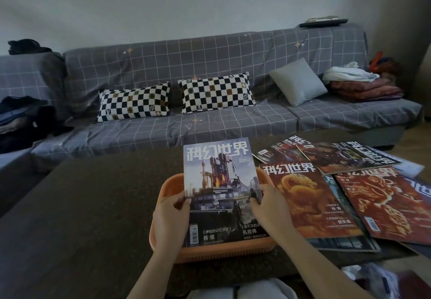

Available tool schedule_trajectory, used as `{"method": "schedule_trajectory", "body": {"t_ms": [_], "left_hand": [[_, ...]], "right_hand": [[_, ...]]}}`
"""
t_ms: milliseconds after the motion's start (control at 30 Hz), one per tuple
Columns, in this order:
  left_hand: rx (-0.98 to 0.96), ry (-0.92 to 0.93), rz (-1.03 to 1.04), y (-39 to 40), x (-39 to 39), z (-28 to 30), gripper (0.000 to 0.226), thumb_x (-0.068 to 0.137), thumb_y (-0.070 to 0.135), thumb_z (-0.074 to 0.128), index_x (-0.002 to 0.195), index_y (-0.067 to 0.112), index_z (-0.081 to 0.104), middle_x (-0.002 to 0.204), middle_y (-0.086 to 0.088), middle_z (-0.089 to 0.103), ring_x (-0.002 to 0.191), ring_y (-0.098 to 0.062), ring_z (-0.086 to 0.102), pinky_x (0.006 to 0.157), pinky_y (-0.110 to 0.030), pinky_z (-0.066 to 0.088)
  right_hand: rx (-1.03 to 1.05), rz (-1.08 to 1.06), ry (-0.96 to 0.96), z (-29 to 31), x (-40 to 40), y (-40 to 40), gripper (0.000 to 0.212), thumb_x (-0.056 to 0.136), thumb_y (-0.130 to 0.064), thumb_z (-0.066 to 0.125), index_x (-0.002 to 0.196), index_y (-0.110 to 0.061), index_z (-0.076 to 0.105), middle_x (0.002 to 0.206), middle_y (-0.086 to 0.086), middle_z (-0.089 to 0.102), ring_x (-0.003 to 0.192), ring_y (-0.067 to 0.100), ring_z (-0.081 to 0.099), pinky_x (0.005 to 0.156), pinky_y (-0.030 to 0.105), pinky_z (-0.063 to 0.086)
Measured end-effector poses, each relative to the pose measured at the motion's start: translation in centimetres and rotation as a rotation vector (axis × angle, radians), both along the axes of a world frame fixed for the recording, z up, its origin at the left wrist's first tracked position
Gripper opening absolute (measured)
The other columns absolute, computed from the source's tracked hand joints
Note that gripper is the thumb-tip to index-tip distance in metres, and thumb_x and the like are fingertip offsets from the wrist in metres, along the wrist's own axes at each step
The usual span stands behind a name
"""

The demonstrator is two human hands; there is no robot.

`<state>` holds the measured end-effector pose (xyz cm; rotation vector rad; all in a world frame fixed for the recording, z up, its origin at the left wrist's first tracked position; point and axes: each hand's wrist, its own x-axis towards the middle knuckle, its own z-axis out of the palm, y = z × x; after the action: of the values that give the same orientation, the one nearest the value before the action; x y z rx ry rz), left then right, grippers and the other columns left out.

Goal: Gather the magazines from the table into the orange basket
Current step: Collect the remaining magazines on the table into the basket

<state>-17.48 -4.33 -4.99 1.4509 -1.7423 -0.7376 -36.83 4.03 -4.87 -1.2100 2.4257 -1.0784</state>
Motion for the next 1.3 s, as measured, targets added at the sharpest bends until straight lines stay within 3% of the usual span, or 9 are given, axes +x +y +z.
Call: {"method": "schedule_trajectory", "body": {"t_ms": [167,333,400,467,567,700,900,1100,1300], "left_hand": [[0.055,0.029,0.039,0.0,-0.2,0.4,0.033,0.093,0.024,0.061,0.125,0.024,0.063,0.063,0.023,0.054,0.047,0.005,0.06,0.037,-0.008,0.039],[0.045,0.012,0.037,0.3,-0.1,0.4,0.034,0.093,0.024,0.06,0.127,0.024,0.061,0.065,0.02,0.057,0.049,0.001,0.061,0.038,-0.01,0.043],[-0.004,-0.015,0.001,1.0,-0.4,0.7,0.03,0.092,0.025,0.061,0.122,0.025,0.062,0.076,0.017,0.064,0.063,-0.001,0.066,0.051,-0.019,0.054],[-0.049,-0.052,-0.005,1.7,-1.2,0.8,0.037,0.089,0.028,0.064,0.125,0.024,0.059,0.109,0.008,0.065,0.098,-0.011,0.063,0.083,-0.037,0.056],[-0.05,-0.051,0.031,2.7,-2.8,1.0,0.052,0.086,0.029,0.067,0.135,0.023,0.051,0.136,0.0,0.047,0.128,-0.021,0.04,0.112,-0.046,0.023],[-0.087,-0.045,-0.063,4.3,-5.5,1.1,0.044,0.087,0.028,0.066,0.129,0.029,0.054,0.136,0.004,0.044,0.131,-0.016,0.035,0.113,-0.04,0.015],[-0.112,0.02,-0.292,7.3,-11.1,1.0,0.035,0.09,0.023,0.063,0.124,0.024,0.057,0.131,0.008,0.046,0.126,-0.012,0.04,0.108,-0.033,0.037],[-0.172,-0.007,-0.51,10.9,-17.1,0.8,0.035,0.095,0.026,0.056,0.129,0.022,0.054,0.133,0.01,0.046,0.121,0.0,0.042,0.09,0.003,0.028],[0.048,-0.09,-0.568,12.6,-21.7,-2.2,0.053,0.096,0.033,0.052,0.145,0.022,0.036,0.152,0.003,0.032,0.138,-0.011,0.032,0.109,-0.022,0.025]], "right_hand": [[-0.026,-0.012,-0.002,0.1,-0.1,0.0,0.015,0.088,-0.021,0.058,0.102,-0.015,0.061,0.08,0.0,0.066,0.054,0.01,0.054,0.045,0.018,0.035],[-0.036,-0.008,-0.002,0.5,-0.1,0.5,0.013,0.088,-0.02,0.058,0.1,-0.017,0.062,0.098,0.002,0.069,0.07,0.011,0.063,0.054,0.02,0.046],[-0.026,0.024,-0.022,0.7,-0.5,0.7,0.018,0.089,-0.022,0.057,0.106,-0.019,0.062,0.098,0.0,0.069,0.078,0.013,0.066,0.061,0.024,0.051],[-0.039,0.066,-0.064,0.8,-0.8,0.8,0.025,0.09,-0.024,0.056,0.114,-0.019,0.061,0.098,-0.002,0.069,0.083,0.015,0.067,0.064,0.027,0.053],[-0.094,0.057,-0.13,0.8,-1.3,1.4,0.042,0.09,-0.026,0.058,0.13,-0.015,0.052,0.117,-0.002,0.064,0.094,0.007,0.06,0.062,0.009,0.042],[-0.161,0.018,-0.116,0.5,-2.7,3.2,0.034,0.088,-0.025,0.061,0.121,-0.018,0.058,0.109,-0.008,0.064,0.084,-0.003,0.052,0.061,0.007,0.037],[-0.176,-0.112,-0.064,-0.5,-6.6,7.2,0.026,0.089,-0.027,0.06,0.114,-0.02,0.064,0.106,-0.005,0.066,0.084,0.005,0.053,0.069,0.018,0.039],[-0.098,-0.238,-0.05,-2.3,-11.3,10.9,0.032,0.091,-0.029,0.058,0.118,-0.013,0.063,0.109,0.005,0.067,0.093,0.019,0.062,0.07,0.027,0.043],[-0.011,-0.222,-0.064,-3.8,-13.7,12.6,0.031,0.089,-0.031,0.06,0.116,-0.016,0.062,0.104,-0.001,0.068,0.075,0.003,0.052,0.059,0.015,0.037]]}}
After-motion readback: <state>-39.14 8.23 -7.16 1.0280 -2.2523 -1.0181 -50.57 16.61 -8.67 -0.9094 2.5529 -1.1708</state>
